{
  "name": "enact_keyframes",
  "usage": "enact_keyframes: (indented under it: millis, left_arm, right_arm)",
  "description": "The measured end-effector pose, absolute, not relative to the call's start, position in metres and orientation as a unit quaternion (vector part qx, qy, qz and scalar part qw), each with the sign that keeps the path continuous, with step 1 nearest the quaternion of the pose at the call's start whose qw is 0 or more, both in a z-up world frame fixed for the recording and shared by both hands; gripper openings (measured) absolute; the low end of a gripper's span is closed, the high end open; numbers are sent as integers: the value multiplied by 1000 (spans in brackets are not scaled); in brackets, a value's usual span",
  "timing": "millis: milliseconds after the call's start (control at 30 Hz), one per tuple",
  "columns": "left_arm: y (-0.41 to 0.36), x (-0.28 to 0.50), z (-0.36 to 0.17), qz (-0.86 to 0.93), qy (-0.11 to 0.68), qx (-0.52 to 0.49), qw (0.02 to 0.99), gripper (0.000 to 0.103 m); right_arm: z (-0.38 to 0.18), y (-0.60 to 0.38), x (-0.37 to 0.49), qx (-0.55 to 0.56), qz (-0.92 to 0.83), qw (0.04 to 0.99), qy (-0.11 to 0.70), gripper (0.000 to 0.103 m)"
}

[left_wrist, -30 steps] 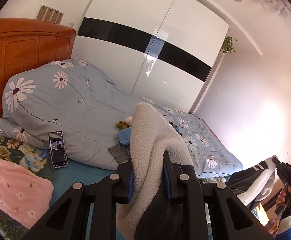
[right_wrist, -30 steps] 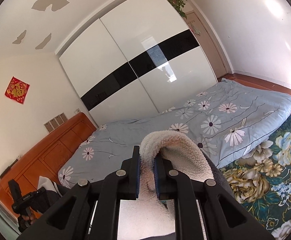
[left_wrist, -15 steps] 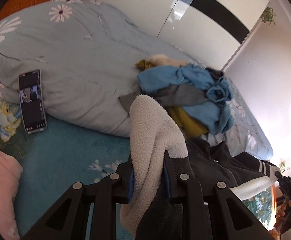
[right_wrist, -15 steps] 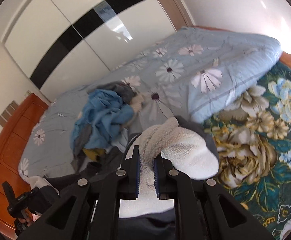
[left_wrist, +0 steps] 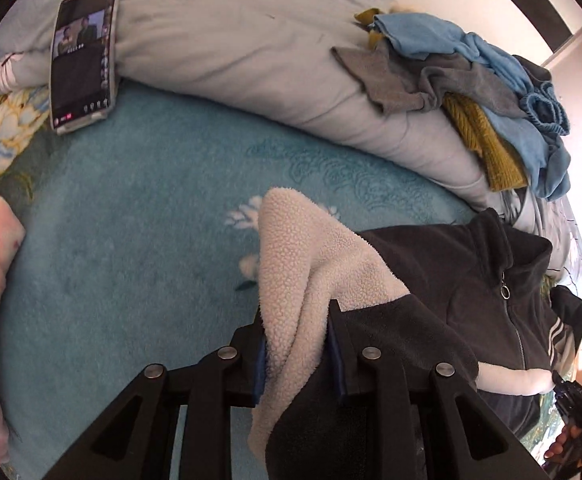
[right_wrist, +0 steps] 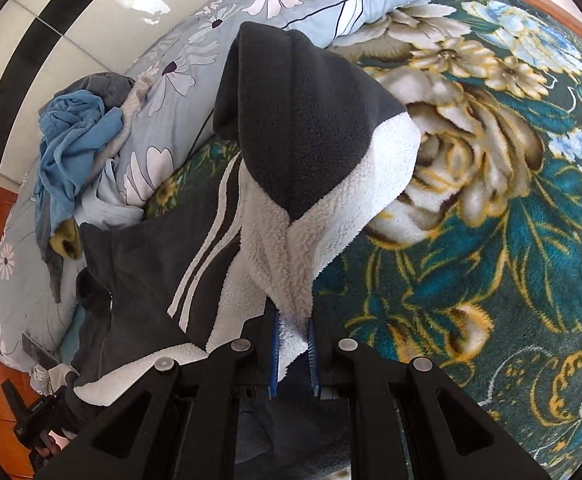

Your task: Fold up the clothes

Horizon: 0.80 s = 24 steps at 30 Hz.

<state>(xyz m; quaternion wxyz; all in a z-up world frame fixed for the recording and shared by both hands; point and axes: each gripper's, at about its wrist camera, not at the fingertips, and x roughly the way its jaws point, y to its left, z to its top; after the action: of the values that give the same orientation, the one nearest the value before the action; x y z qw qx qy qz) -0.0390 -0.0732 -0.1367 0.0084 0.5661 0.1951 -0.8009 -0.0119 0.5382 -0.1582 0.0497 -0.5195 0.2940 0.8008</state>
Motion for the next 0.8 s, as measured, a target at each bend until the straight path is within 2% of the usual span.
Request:
enact_keyframes:
  millis: [67, 200, 300, 467, 533, 567, 600, 700, 800]
  left_arm:
    - [-74, -35, -135, -799, 204, 566, 2, 32]
    - [-86, -26, -120, -799, 216, 561, -7, 48]
    - [-97, -19, -103, -807, 210, 552, -8, 56]
    - [-101, -24, -69, -830, 160, 534, -23, 67]
    - [-87, -41, -61, -836, 132, 530, -50, 71]
    - [-77, -52, -59, -839, 121, 527, -67, 76]
    - [-65, -63, -61, -839, 112, 526, -82, 84]
    - [-30, -91, -70, -833, 72, 534, -120, 97]
    - [6, -113, -92, -817, 27, 553, -160, 99]
  right_arm:
    - [-152, 538, -11, -515, 803, 45, 296, 13]
    - [-131, 538, -7, -504, 814, 28, 289, 17]
    - [-109, 536, 0, -498, 827, 29, 260, 20]
    - [-66, 527, -3, -477, 855, 2, 203, 22]
    - [-50, 520, -11, -469, 865, -20, 179, 35]
    - [-47, 511, -22, -471, 867, -35, 161, 47]
    - [-45, 500, -34, -474, 868, -52, 141, 52]
    - [-57, 461, -76, -499, 855, -108, 89, 62]
    - [-83, 429, -115, -530, 835, -144, 43, 62]
